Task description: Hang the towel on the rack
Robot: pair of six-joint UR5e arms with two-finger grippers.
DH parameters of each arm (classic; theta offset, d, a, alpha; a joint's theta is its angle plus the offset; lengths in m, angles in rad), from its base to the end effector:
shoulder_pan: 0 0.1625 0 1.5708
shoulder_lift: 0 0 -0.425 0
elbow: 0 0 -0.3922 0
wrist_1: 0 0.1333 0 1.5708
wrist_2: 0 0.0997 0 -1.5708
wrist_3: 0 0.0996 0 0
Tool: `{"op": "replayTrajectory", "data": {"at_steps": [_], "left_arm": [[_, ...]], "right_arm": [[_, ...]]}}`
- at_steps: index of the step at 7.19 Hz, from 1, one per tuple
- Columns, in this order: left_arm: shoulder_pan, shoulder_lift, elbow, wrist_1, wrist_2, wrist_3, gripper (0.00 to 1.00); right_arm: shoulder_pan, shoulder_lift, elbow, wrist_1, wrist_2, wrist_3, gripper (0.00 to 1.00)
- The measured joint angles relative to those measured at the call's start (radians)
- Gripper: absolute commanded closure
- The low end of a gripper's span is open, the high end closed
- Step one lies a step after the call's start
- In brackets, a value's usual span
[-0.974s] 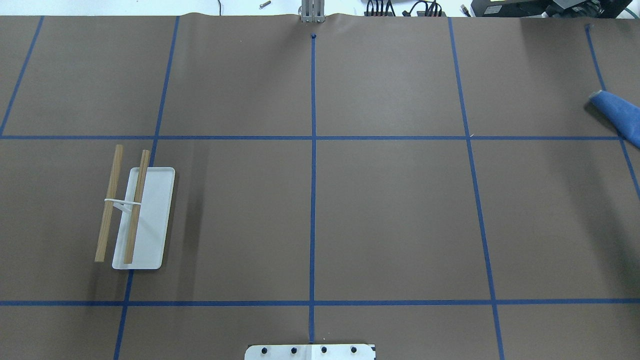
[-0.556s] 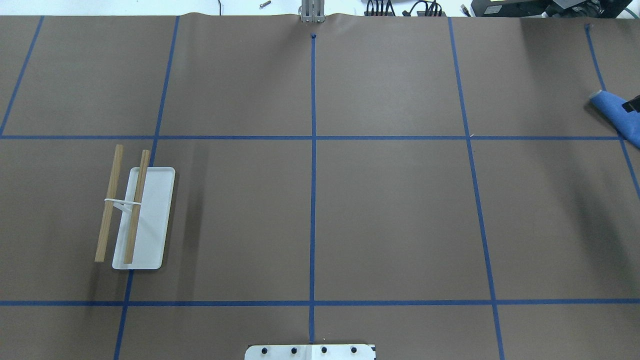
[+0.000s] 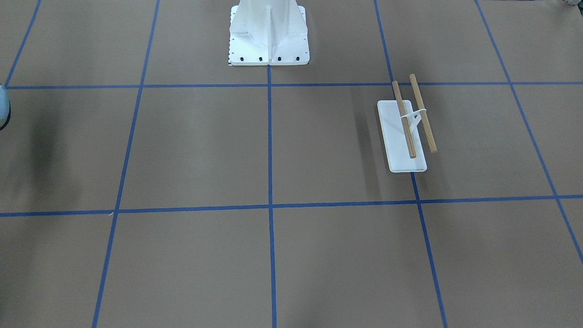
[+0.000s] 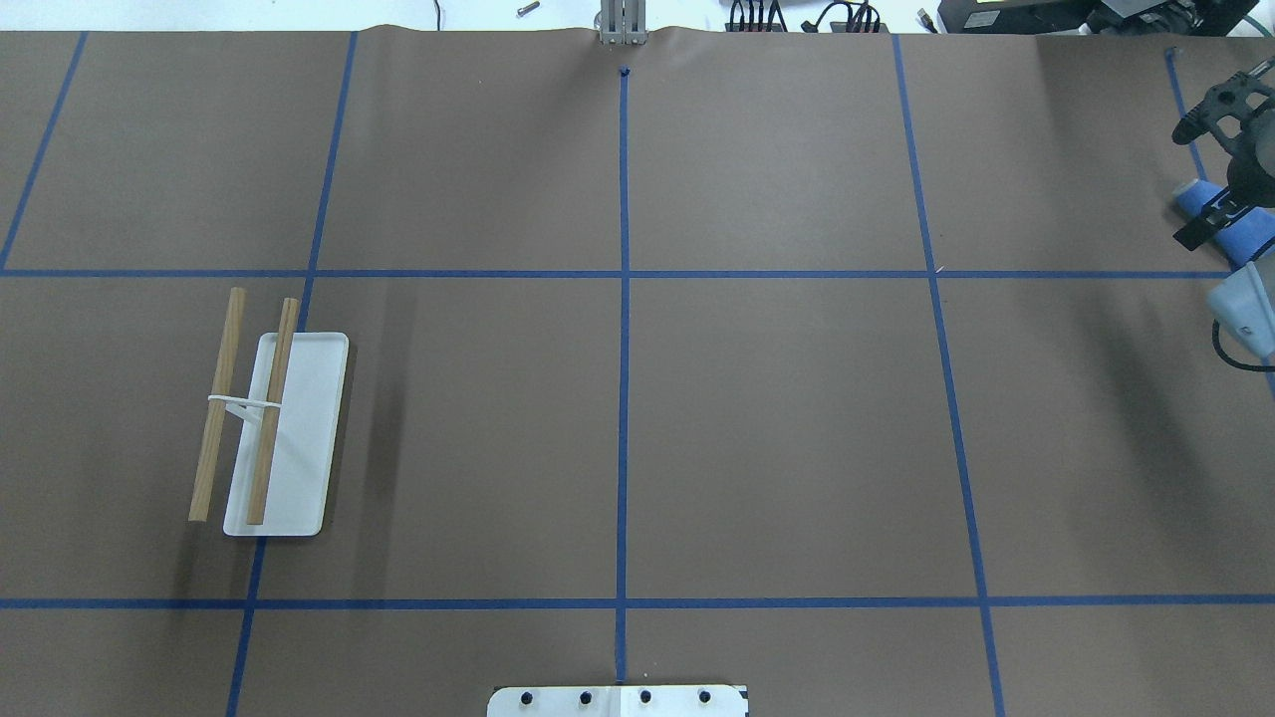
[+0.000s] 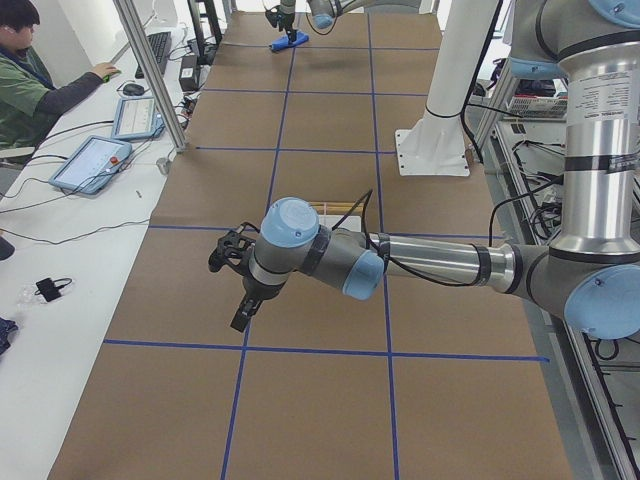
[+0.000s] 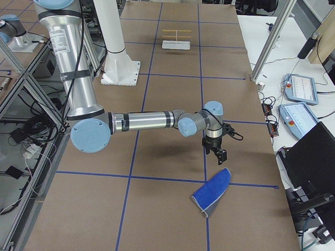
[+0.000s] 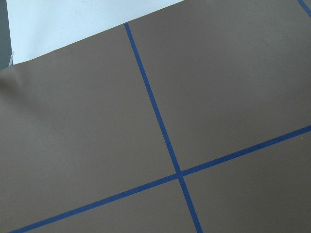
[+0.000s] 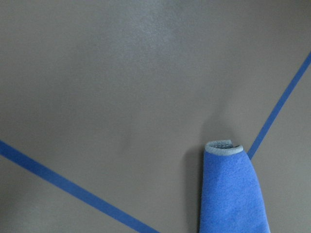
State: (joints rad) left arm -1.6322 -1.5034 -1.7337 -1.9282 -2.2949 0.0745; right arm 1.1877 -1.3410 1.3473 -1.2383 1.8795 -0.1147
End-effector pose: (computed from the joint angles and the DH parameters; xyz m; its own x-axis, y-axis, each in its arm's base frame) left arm -0.0969 -0.4790 0.5726 0.7675 0.3095 -0.5614 -0.0020 0.8769 0.4807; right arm -0.1342 -0.6085 0.6302 0.8000 -0.5469 0.2466 0.4471 0.8176 0.3630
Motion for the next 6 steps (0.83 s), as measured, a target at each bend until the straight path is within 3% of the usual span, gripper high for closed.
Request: {"op": "replayTrajectory", "data": {"at_steps": [2,6], "left_arm": [[0.000,0.000,0.000,-0.002,0.000,0.000,0.01],[0.001,0.000,0.000,-0.013,0.000,-0.001,0.01]], "right_arm": [[-0.003,0.069,-0.181,0.151,-0.040,0.004,0.10],[-0.004,0.121,-0.254,0.186,-0.029,0.002,0.15]]}}
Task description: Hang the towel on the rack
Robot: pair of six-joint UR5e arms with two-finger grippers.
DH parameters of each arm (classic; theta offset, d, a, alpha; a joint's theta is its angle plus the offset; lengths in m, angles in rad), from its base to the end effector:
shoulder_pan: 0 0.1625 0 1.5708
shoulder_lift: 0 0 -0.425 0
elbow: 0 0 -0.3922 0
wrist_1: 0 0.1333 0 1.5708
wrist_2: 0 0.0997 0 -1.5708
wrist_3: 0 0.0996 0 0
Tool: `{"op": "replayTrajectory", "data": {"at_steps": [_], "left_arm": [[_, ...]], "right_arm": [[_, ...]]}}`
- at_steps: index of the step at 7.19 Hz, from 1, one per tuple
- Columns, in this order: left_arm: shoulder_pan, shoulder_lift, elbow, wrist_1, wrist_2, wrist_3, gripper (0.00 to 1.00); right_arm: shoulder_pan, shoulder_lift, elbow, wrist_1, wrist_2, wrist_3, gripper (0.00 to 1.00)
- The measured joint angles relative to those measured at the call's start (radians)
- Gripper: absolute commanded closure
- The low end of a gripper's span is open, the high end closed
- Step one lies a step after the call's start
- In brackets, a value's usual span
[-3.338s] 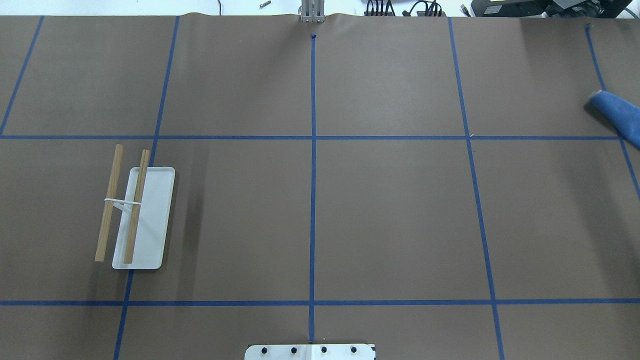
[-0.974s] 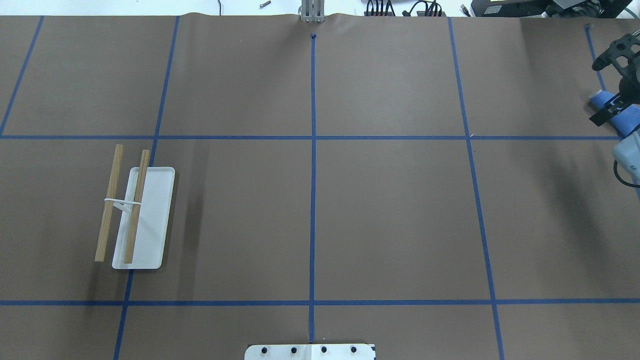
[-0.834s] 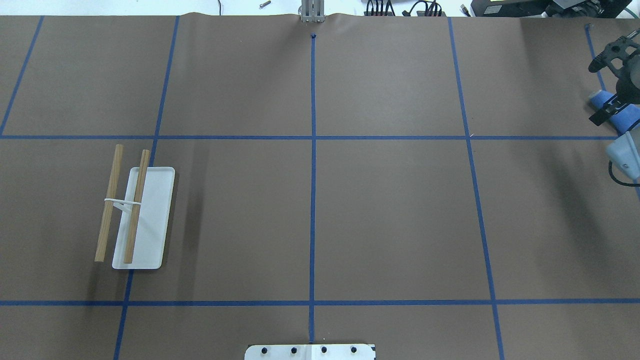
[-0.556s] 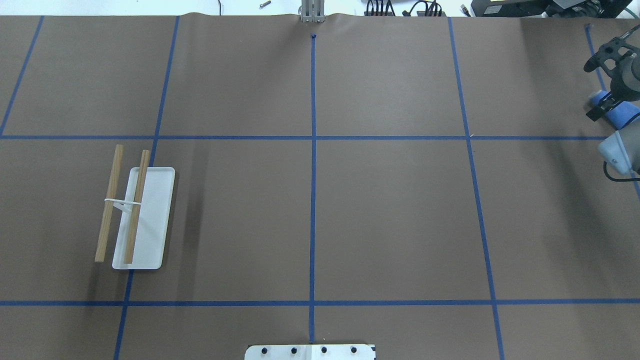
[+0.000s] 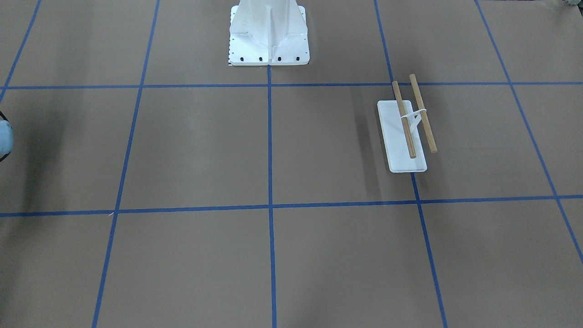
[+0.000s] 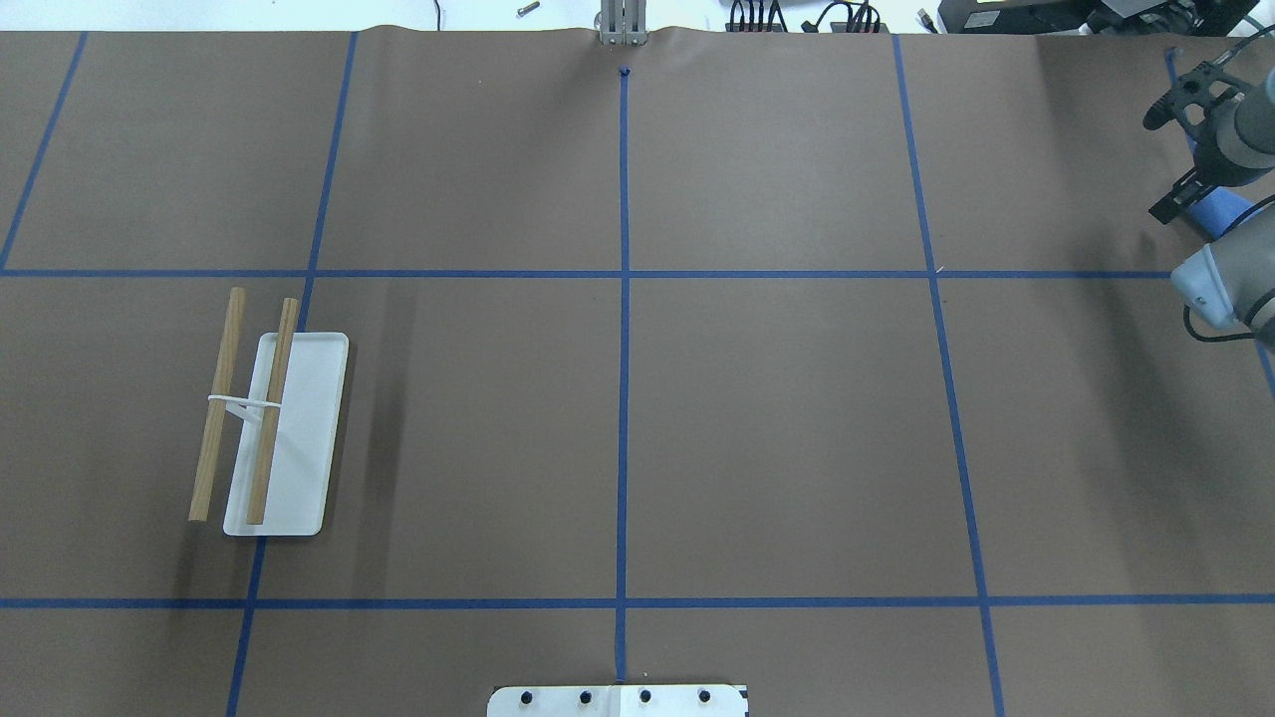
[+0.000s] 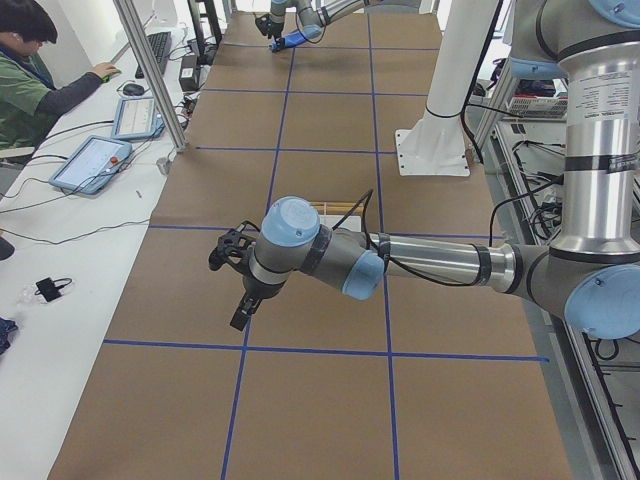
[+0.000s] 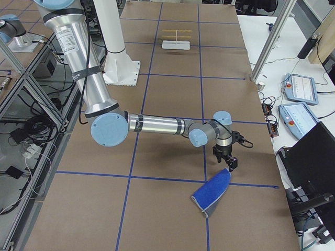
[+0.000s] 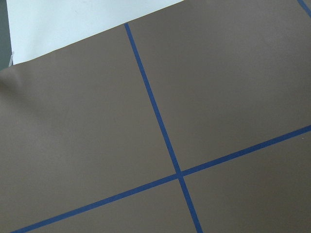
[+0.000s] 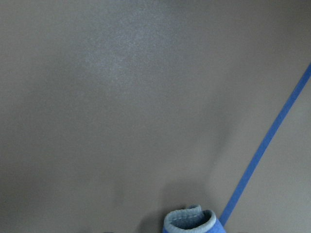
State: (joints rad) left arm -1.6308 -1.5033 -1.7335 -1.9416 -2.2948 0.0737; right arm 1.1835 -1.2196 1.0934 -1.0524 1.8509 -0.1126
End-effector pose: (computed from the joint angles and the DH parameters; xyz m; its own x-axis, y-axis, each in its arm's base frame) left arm -0.0963 -0.4794 0.5711 0.7675 0.3171 -0.5571 -0.0030 0.8708 0.4917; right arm -0.1529 -0.6548 0.6613 0.8053 -0.5540 0.2109 0.4423 0.7984 0.4085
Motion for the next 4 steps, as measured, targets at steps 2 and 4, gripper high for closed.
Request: {"op": "replayTrajectory", "data": {"at_steps": [2,4], "left_arm": [[0.000,0.000,0.001,0.000,0.000,0.000,0.01],[0.000,0.000,0.001,0.000,0.000,0.000,0.01]], "right_arm": [[0.000,-0.005,-0.004,-0.004,-0.002,-0.016,0.18],[-0.004,-0.005,-0.019,-0.005,-0.009,-0.025,0.21]]}}
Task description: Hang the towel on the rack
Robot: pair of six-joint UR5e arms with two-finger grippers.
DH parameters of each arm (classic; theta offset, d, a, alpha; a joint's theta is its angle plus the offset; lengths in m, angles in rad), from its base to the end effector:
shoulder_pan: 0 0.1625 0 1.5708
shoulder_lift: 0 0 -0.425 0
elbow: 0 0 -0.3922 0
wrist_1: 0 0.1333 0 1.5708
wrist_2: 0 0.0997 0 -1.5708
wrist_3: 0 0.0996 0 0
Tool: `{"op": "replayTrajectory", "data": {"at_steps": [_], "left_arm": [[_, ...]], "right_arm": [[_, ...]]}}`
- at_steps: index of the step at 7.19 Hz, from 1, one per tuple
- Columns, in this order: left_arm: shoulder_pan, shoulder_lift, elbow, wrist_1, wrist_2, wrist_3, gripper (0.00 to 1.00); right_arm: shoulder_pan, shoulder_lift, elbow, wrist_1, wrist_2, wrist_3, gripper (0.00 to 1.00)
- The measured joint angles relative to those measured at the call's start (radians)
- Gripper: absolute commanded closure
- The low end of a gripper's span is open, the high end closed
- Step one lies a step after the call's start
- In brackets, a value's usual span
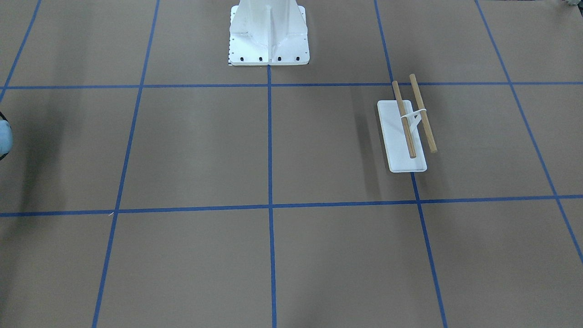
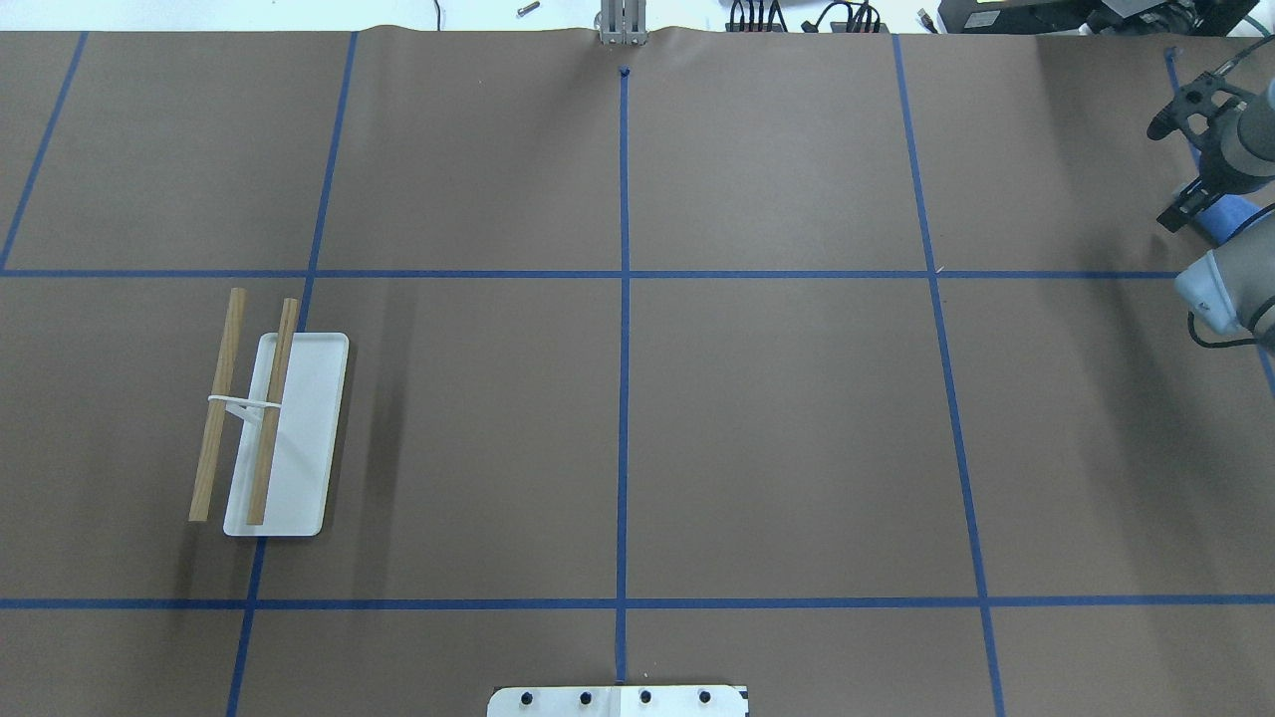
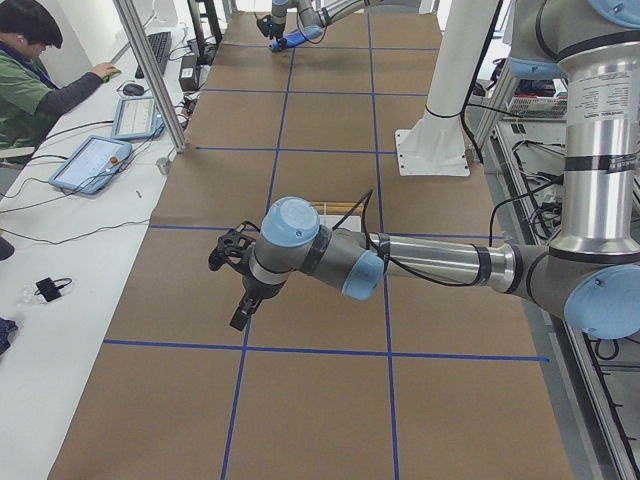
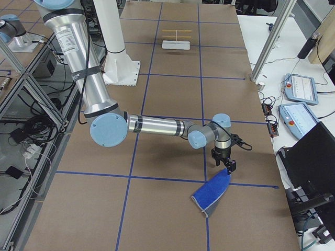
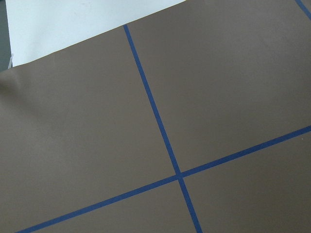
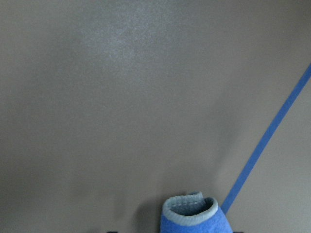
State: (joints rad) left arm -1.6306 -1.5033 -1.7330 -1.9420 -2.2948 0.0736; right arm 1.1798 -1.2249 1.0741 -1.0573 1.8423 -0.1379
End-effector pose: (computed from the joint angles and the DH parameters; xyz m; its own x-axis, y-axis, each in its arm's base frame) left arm -0.0962 -0.4795 0.5713 0.7675 0.3172 -0.5571 -0.0031 0.8709 0.4915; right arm -0.1526 -0.6500 0.6756 0.7973 -0.5696 0.1996 0.4704 0.7936 0.3859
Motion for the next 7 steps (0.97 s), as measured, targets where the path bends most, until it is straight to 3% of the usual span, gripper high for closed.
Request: {"op": "replayTrajectory", "data": {"at_steps": [3,5,7], "left_arm": [[0.000,0.000,0.004,0.001,0.001,0.000,0.01],[0.000,0.000,0.009,0.000,0.000,0.000,0.01],[0.000,0.000,0.010,0.000,0.000,0.000,0.01]], "right_arm": [[-0.005,0.003,-0.021,-0.001,-0.032,-0.012,0.43],[-0.005,0.003,-0.032,0.000,-0.049,-0.019,0.48],[-0.005,0.004,-0.036,0.001,-0.058,-0.020,0.73]]}}
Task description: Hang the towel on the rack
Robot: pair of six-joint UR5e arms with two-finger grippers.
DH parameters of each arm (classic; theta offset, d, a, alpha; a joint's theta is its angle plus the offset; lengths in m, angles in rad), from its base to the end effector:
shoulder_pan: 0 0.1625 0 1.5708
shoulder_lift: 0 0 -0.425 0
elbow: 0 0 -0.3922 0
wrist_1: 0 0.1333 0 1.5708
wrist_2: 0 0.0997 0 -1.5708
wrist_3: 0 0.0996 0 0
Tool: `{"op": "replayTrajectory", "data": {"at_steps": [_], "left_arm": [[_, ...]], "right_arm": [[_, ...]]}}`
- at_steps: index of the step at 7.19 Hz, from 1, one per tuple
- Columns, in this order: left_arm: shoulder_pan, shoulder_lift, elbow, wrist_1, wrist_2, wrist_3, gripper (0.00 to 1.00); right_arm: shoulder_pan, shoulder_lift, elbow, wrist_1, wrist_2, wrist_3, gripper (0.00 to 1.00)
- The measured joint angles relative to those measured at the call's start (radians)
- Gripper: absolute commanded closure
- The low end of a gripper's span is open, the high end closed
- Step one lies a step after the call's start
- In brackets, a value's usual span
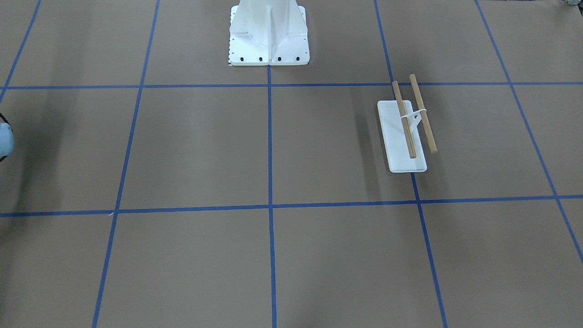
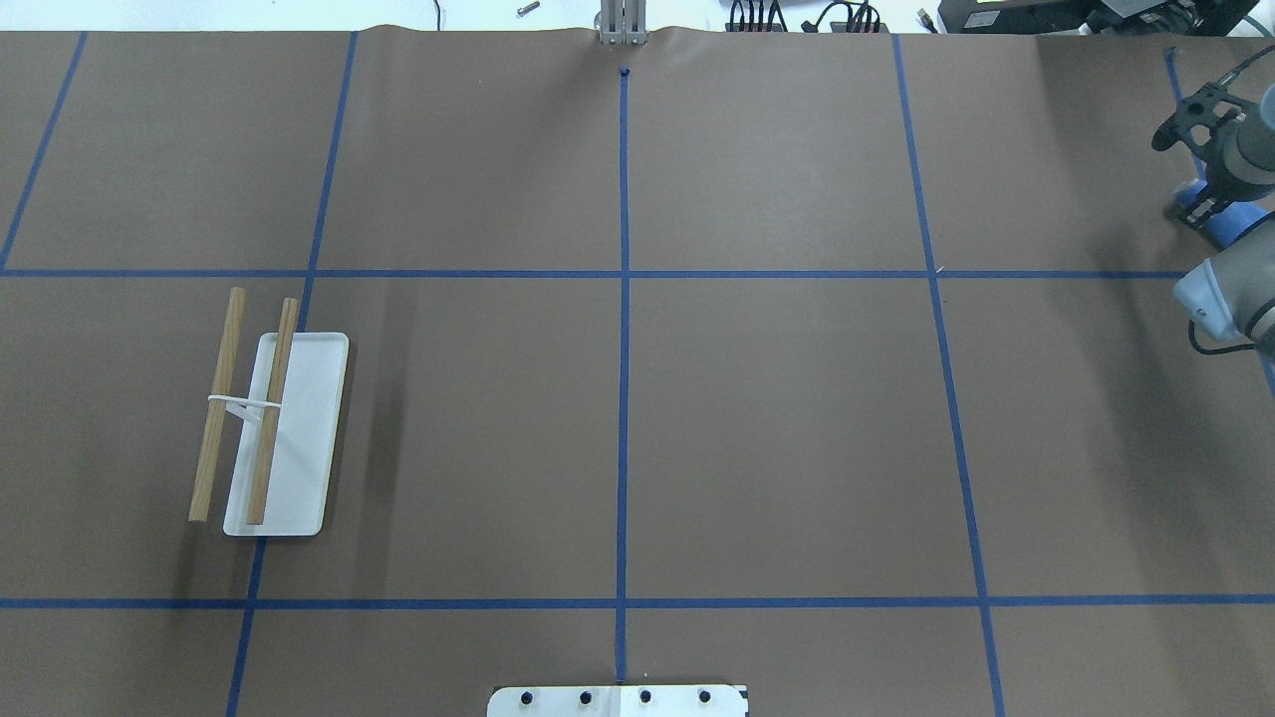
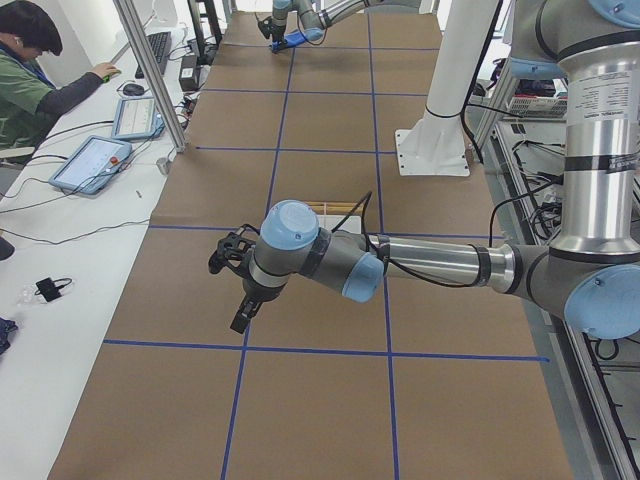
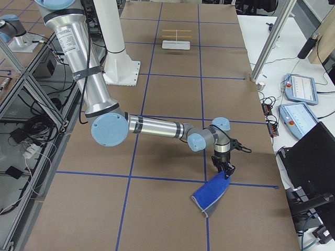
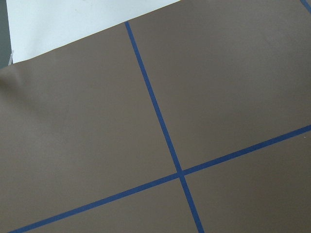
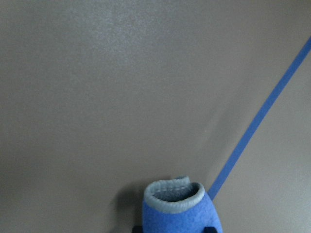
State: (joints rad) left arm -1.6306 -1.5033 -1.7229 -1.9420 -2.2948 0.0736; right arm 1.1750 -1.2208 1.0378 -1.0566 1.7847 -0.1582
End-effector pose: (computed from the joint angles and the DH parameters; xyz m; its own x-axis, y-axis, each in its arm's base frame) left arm -0.0962 -0.4796 0.5765 0.7671 0.3115 -0.5608 -0.0028 0.8758 0.4827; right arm -0.1499 -0.6497 0.6927 0.8067 -0.5724 0.1470 0.4979 0.7923 0.3527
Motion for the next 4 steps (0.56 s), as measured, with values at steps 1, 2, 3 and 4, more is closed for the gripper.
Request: {"op": "replayTrajectory", "data": {"at_steps": [1,2,3,4], "left_arm": [[0.000,0.000,0.000,0.000,0.000,0.000,0.01],[0.000,0.000,0.000,0.000,0.000,0.000,0.01],[0.000,0.000,0.000,0.000,0.000,0.000,0.01],[0.000,0.000,0.000,0.000,0.000,0.000,0.01]], "right_arm": [[0.001,0.000,0.000,0.001,-0.001,-0.001,0.93],[0.003,0.000,0.001,0.002,-0.001,-0.005,1.00],[0.015,0.001,0.003,0.004,0.001,-0.014,1.00],[0.041,0.002,0.006,0.004,0.009,-0.030,1.00]]}}
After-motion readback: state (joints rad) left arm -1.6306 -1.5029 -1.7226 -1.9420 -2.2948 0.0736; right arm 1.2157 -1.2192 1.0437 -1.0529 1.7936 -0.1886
